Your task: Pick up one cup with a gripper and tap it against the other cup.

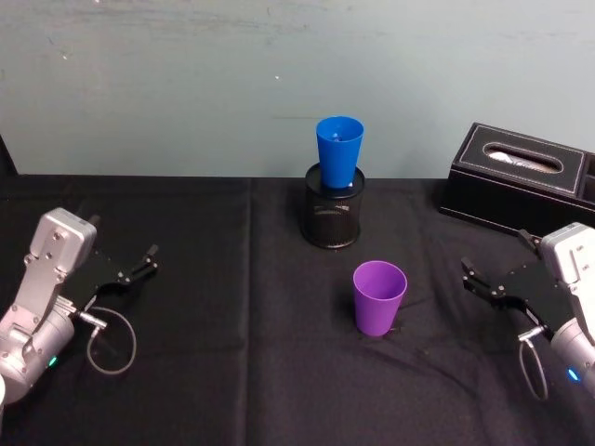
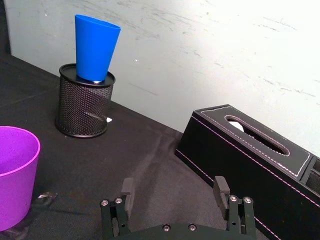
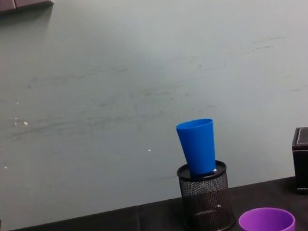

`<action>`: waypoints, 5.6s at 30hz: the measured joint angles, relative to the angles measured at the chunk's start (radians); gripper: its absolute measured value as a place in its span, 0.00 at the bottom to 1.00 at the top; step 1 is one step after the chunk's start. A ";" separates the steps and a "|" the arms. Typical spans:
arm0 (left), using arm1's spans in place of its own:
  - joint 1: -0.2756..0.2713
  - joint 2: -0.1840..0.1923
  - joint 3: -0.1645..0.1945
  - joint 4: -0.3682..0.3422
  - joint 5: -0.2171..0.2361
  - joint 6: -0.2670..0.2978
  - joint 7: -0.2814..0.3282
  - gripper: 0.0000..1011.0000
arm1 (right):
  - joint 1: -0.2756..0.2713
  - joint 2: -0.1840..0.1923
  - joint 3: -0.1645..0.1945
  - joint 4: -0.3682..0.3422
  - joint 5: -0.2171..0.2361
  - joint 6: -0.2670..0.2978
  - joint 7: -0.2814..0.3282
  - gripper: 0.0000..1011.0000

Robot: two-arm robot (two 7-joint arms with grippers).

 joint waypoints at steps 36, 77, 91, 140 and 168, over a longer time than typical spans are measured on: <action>0.000 0.000 0.000 0.000 0.000 0.000 0.000 1.00 | 0.000 0.000 0.001 0.000 0.000 0.000 0.001 0.99; 0.000 0.000 0.000 0.000 0.000 0.000 0.000 1.00 | -0.149 -0.030 0.071 -0.172 0.022 0.071 0.135 0.99; 0.000 0.000 0.000 0.000 0.000 0.000 0.000 1.00 | -0.184 -0.065 0.076 -0.192 0.009 0.048 0.177 0.99; 0.000 0.000 0.000 0.000 0.000 0.000 0.000 1.00 | -0.108 -0.267 0.116 0.001 -0.028 -0.024 0.313 0.99; 0.000 0.000 0.000 0.000 0.000 0.000 0.000 1.00 | -0.042 -0.331 0.125 0.102 -0.062 -0.029 0.375 0.99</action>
